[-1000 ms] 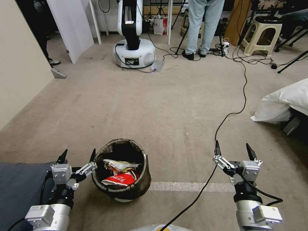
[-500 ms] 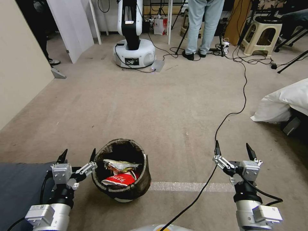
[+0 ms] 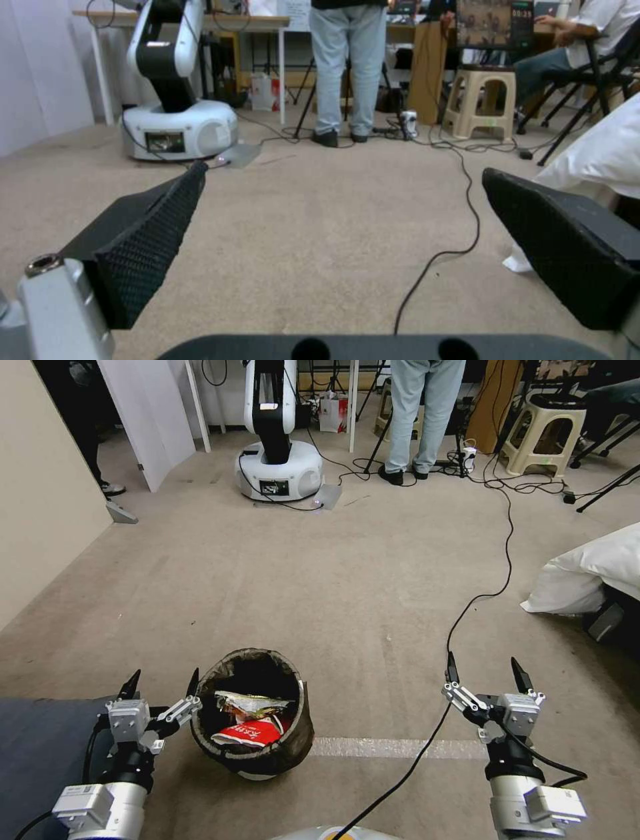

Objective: Pick up the trash bin, then pick up the garbage from the floor and place it into the trash bin.

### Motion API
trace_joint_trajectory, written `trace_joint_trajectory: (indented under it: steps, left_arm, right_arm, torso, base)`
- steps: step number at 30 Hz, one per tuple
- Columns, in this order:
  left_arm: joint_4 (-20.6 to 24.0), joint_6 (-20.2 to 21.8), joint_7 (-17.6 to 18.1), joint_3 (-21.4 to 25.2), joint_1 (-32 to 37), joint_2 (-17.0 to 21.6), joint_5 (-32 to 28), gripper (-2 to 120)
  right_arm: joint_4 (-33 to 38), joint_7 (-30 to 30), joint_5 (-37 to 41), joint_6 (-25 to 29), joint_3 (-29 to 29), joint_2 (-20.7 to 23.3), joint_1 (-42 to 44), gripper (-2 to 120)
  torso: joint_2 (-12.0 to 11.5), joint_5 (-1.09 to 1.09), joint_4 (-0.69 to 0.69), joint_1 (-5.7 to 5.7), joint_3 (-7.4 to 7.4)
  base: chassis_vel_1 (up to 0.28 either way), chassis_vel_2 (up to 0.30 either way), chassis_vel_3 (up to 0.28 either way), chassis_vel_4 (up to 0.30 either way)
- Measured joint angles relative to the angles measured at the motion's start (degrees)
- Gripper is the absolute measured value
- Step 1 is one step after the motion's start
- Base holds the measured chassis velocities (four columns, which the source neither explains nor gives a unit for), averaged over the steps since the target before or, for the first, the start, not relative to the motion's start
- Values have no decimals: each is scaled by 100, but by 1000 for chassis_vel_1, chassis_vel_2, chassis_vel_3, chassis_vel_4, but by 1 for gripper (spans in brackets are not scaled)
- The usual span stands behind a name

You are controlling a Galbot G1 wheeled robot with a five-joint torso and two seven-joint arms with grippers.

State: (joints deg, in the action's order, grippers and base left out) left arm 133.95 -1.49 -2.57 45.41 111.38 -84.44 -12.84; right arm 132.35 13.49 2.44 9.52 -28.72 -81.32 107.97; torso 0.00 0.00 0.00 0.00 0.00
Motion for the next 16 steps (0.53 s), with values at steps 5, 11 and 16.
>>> trace_joint_trajectory:
  steps: [5, 11, 16]
  left_arm:
    - [0, 4, 2, 0, -2, 2, -1, 100]
    - [0, 0, 2, -1, 7, 2, -1, 100]
    - [0, -2, 2, -1, 8, 2, -1, 100]
  right_arm:
    - [-2, 0, 2, -2, 0, 0, -1, 100]
    - [-7, 1, 1, -5, 0, 0, -1, 100]
    - [-9, 4, -1, -7, 1, 0, -2, 100]
  torso:
    - [0, 0, 0, 0, 0]
    - [0, 0, 0, 0, 0]
    - [0, 0, 0, 0, 0]
  base:
    - [0, 0, 0, 0]
    - [0, 0, 0, 0]
    - [0, 0, 0, 0]
